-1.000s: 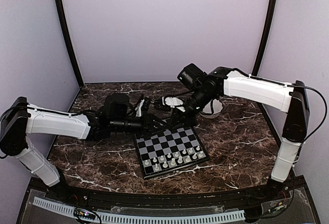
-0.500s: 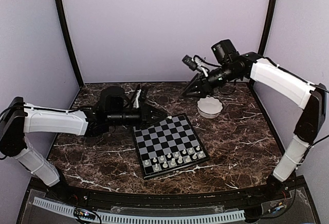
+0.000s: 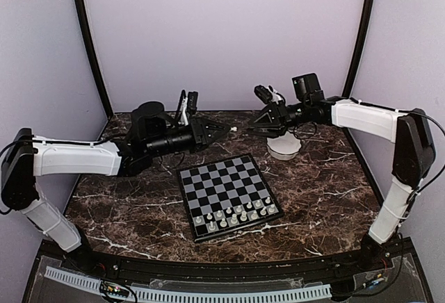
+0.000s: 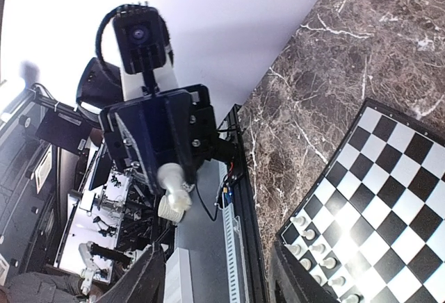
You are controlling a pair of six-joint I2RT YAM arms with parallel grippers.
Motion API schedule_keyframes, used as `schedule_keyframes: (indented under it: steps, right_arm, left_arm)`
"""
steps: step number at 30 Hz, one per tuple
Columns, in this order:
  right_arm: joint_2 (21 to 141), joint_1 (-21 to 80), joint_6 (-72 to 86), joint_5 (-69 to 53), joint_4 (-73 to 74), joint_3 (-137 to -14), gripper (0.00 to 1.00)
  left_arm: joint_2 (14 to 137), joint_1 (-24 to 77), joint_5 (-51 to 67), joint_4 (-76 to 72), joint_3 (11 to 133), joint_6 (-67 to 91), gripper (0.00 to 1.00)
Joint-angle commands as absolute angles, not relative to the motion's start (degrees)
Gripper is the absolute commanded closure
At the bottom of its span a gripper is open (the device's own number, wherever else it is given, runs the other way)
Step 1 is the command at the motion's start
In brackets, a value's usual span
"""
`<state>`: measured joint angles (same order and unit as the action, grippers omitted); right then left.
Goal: Set up the chess pieces on the board
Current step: Pass from the left arm to the right
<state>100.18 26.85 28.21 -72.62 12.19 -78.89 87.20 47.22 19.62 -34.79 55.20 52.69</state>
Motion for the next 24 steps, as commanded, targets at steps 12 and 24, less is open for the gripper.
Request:
schedule_keyframes:
  steps: [12, 24]
  right_arm:
    - [99.6, 29.6, 36.6, -75.7, 0.8, -77.7, 0.46]
    - [99.6, 29.6, 36.3, -75.4, 0.8, -77.5, 0.73]
  left_arm:
    - [92.5, 47.2, 23.7, -39.7, 60.2, 53.1, 0.95]
    - [94.6, 47.3, 24.0, -40.4, 62.2, 53.6, 0.95]
